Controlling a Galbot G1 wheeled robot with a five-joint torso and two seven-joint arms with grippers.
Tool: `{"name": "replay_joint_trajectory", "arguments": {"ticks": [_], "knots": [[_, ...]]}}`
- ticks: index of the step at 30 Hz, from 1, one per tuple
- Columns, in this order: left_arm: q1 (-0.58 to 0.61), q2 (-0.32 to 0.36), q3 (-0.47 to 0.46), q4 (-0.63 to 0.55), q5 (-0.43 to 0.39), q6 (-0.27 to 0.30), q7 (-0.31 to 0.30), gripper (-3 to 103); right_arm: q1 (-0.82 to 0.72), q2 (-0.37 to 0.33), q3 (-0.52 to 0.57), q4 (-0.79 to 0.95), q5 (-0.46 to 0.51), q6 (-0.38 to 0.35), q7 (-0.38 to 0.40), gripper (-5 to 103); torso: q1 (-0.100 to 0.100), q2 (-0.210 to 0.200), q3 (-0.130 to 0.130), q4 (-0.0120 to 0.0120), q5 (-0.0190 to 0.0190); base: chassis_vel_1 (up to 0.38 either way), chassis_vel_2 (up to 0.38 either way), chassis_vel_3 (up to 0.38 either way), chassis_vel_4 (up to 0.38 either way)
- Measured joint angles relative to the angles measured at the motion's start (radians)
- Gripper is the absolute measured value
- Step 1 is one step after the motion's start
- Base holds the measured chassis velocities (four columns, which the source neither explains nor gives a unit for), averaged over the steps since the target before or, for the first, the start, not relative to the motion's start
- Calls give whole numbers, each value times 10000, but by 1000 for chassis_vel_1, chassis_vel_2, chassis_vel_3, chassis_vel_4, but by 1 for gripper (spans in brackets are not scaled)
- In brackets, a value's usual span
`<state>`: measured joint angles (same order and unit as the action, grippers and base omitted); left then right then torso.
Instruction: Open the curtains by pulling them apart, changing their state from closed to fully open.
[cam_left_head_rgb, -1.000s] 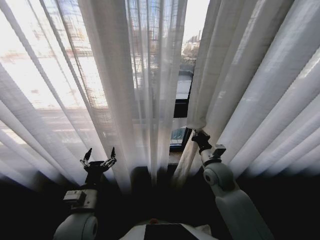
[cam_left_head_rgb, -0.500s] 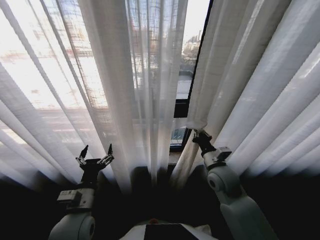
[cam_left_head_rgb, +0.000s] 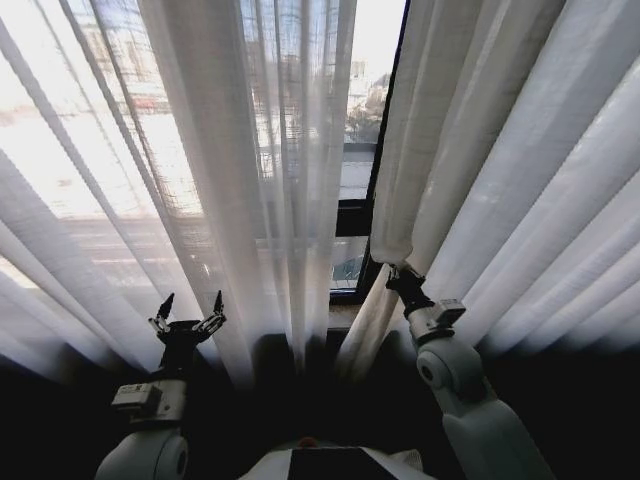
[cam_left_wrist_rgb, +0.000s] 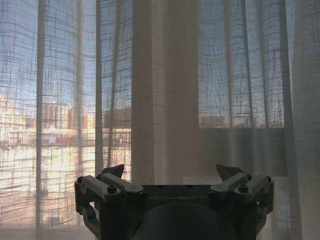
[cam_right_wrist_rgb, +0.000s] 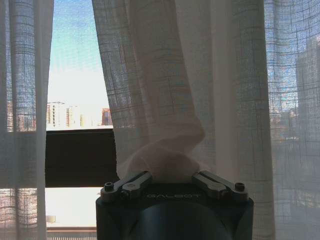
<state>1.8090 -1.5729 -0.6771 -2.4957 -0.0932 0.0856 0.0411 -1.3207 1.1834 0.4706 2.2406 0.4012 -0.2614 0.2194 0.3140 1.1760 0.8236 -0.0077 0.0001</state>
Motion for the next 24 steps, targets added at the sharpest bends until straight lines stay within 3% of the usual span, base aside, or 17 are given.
{"name": "replay_joint_trajectory", "arguments": {"ticks": [24], "knots": [[109,-1,20,56,143,-26,2,100,-10,-142,178,-199,7,206,-3,0,1,0,0,2,-1,-242,-244,244,246]]}}
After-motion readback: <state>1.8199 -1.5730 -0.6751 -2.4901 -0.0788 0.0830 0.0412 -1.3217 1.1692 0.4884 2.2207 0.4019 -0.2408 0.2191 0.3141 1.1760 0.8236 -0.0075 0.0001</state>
